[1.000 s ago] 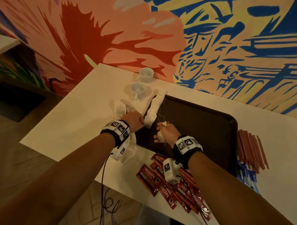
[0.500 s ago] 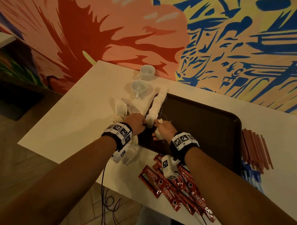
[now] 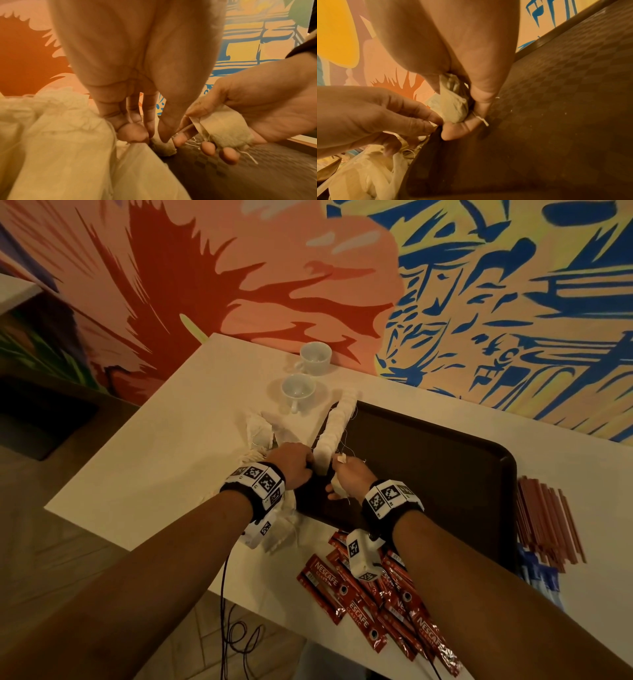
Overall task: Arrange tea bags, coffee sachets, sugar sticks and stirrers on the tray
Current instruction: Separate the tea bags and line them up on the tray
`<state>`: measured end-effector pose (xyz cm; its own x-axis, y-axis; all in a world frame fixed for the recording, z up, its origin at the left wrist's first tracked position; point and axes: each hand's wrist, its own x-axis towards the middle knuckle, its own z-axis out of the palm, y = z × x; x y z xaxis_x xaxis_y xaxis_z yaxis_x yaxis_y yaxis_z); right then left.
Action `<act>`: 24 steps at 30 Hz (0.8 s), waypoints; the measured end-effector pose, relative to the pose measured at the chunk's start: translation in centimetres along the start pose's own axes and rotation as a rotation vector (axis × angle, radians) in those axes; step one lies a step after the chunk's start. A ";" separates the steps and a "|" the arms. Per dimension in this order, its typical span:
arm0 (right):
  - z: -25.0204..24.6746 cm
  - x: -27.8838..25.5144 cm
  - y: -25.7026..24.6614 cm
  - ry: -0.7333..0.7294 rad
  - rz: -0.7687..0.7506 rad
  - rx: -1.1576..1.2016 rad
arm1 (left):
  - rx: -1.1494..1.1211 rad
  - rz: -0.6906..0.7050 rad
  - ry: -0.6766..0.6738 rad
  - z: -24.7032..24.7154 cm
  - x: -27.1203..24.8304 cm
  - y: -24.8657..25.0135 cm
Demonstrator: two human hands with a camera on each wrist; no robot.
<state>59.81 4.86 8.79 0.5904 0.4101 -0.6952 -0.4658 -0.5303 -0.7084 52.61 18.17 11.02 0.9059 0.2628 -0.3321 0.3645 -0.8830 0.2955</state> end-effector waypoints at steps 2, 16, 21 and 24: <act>-0.2 -0.3 -0.1 -0.007 -0.014 0.004 | 0.000 -0.006 -0.001 -0.1 0.0 0.1; -7.8 -6.4 -0.6 -0.331 -0.147 0.481 | -0.584 0.172 0.202 -2.4 -2.3 5.4; -11.3 -8.3 -1.2 -0.397 -0.180 0.484 | -0.721 0.211 0.200 -2.7 -2.9 8.2; -12.6 -9.2 -1.7 -0.404 -0.223 0.448 | -0.756 0.217 0.201 -3.4 -3.0 9.6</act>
<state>63.50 -7.34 17.91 0.4505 0.7684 -0.4545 -0.6423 -0.0746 -0.7628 54.15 10.22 17.87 0.9684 0.2442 -0.0513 0.1577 -0.4399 0.8841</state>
